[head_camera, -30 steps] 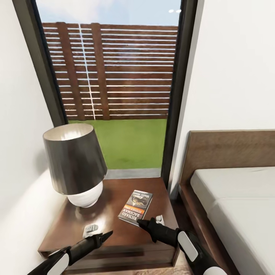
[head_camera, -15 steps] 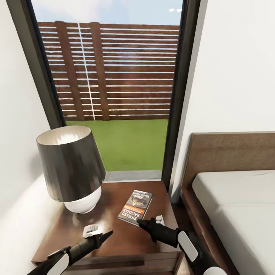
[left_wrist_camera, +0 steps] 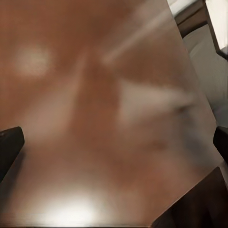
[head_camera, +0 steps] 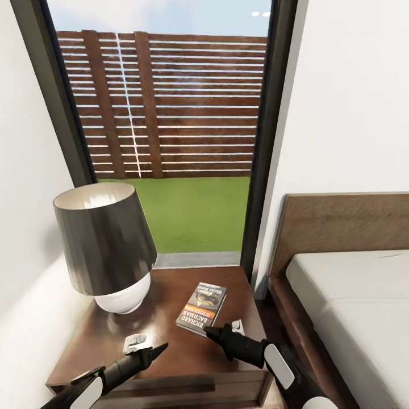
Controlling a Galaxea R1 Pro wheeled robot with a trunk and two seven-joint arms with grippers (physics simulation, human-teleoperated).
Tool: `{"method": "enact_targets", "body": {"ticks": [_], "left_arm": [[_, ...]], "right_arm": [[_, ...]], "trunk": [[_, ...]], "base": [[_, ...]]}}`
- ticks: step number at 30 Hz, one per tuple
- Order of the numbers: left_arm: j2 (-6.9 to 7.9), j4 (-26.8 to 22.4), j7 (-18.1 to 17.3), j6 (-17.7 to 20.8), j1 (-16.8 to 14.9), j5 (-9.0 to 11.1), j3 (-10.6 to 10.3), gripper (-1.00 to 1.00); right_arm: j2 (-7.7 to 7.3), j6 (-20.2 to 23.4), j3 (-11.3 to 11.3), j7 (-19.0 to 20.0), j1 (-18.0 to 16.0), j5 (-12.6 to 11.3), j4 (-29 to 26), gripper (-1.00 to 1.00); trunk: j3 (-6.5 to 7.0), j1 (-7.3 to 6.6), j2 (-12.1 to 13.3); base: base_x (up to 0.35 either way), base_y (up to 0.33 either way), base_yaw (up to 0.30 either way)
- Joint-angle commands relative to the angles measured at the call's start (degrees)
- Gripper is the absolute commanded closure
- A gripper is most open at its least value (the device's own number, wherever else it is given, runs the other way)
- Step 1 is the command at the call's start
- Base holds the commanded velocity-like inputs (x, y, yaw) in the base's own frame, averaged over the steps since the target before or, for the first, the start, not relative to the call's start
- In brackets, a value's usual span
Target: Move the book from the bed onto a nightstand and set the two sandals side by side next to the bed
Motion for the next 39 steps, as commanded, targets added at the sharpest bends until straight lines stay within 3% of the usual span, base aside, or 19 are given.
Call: {"method": "enact_targets", "body": {"ticks": [1,26,31,39], "left_arm": [[0.05,-0.04,-0.11,0.41,-0.05,0.6,-0.25,-1.0],[0.05,-0.04,-0.11,0.43,-0.04,0.6,-0.25,-1.0],[0.04,-0.09,-0.11,0.45,-0.03,0.6,-0.25,-1.0],[0.03,-0.09,-0.11,0.41,-0.02,0.6,-0.25,-1.0]], "right_arm": [[0.0,0.33,-0.01,0.0,-0.01,-0.34,-0.02,1.0],[0.01,0.33,0.01,0.0,-0.01,-0.37,-0.02,1.0],[0.01,0.32,0.01,0.0,-0.04,-0.37,-0.02,1.0],[0.0,0.31,0.0,0.02,0.0,-0.37,-0.02,1.0]], "trunk": [[-0.24,0.21,-0.44],[-1.14,1.31,-2.44],[-2.03,2.41,-4.45],[-2.03,2.41,-4.45]], "base": [[0.0,0.0,0.0],[0.0,0.0,0.0],[0.0,0.0,0.0],[0.0,0.0,0.0]]}}
